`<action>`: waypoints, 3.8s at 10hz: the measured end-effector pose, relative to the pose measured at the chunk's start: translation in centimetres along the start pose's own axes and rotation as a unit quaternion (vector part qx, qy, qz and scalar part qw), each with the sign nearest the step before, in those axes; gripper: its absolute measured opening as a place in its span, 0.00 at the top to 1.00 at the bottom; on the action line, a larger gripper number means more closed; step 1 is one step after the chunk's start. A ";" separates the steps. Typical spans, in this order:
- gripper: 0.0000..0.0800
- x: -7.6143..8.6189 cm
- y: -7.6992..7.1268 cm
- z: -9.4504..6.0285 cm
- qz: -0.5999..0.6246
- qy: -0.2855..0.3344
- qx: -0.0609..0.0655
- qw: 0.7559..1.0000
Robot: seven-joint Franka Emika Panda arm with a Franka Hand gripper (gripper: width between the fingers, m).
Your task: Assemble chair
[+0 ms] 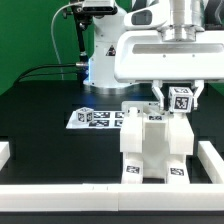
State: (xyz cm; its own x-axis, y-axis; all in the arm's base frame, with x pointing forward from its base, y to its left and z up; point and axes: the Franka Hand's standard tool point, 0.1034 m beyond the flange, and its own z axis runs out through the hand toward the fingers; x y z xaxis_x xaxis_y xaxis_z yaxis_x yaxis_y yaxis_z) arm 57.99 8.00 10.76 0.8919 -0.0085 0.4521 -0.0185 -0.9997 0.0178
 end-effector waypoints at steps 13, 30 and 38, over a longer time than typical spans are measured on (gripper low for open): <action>0.20 -0.3 0.2 0.5 -0.015 0.008 -0.003 1.000; 0.56 1.4 0.5 -0.3 0.128 -0.237 -0.014 0.963; 0.65 1.4 0.4 -0.2 0.367 -0.224 -0.069 0.900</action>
Offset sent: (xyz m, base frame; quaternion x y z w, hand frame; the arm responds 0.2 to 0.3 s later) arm -0.0014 -0.0003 -0.0080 0.0055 0.0078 0.0022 1.0000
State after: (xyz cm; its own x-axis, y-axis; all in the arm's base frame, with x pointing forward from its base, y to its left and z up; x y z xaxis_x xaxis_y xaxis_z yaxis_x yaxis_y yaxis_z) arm 59.09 7.64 11.57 0.7085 -0.7055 -0.0178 -0.7057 -0.7084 -0.0134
